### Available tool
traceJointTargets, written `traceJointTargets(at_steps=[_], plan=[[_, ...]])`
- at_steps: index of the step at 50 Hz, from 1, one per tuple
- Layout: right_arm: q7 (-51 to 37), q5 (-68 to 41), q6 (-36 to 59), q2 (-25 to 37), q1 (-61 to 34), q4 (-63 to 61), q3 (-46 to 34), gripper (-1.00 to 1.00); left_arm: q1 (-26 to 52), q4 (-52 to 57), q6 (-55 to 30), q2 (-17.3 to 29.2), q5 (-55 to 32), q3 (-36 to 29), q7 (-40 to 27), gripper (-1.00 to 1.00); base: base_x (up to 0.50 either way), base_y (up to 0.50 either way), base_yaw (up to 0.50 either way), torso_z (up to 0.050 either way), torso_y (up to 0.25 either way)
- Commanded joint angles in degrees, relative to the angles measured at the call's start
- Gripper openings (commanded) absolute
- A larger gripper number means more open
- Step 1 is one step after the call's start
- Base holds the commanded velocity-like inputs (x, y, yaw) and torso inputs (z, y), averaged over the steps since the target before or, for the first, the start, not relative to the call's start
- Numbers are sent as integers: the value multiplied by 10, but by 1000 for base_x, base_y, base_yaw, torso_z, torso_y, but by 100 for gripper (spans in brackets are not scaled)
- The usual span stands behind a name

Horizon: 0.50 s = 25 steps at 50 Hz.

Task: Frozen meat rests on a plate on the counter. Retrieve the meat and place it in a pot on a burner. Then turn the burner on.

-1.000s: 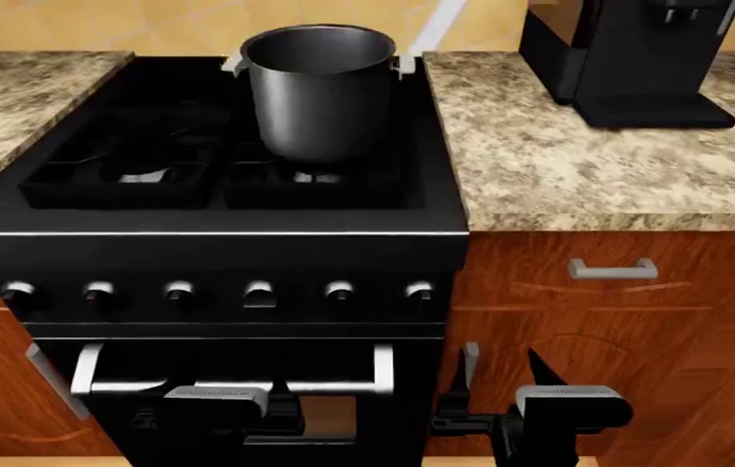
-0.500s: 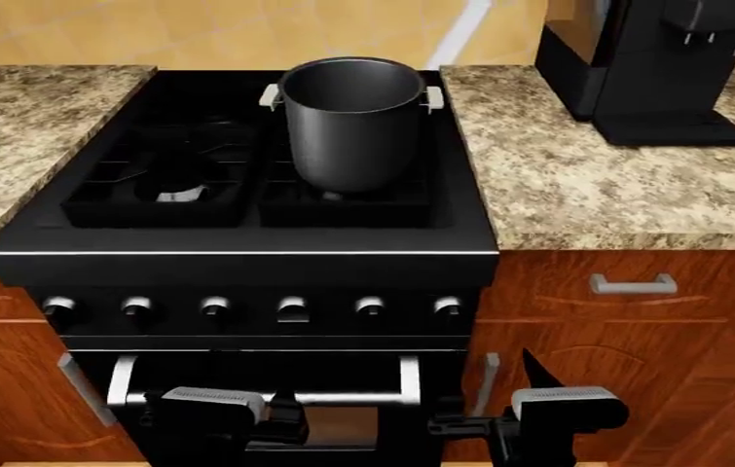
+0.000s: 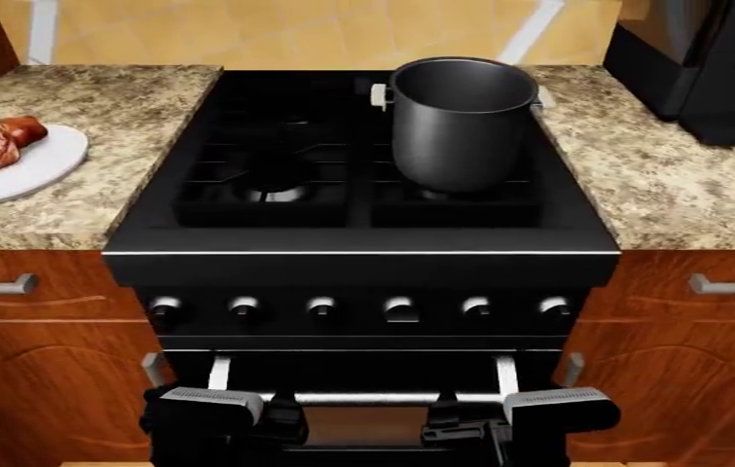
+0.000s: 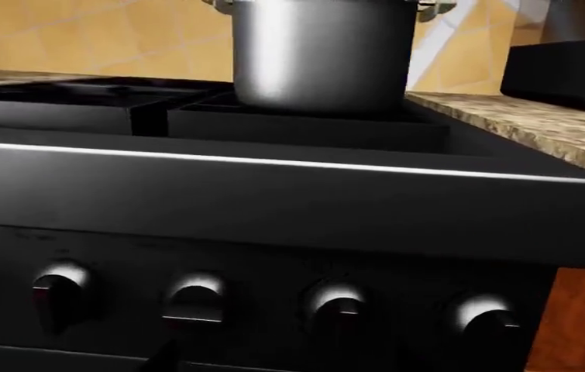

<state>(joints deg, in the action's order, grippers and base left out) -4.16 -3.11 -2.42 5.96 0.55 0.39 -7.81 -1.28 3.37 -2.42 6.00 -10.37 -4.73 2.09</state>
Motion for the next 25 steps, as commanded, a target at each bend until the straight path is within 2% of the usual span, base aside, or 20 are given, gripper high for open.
traceJointTargets(at_steps=[1,25], plan=[[-7,-4,-2,7,0,0,-10,100,0,-1,2,6,-5,-8,-8,100,0,500,0,50,0],[-18,-17,-3,18,-2,7,-21,100,0,-4,8,17,-14,-20,-23,100,0,500,0,50,0]])
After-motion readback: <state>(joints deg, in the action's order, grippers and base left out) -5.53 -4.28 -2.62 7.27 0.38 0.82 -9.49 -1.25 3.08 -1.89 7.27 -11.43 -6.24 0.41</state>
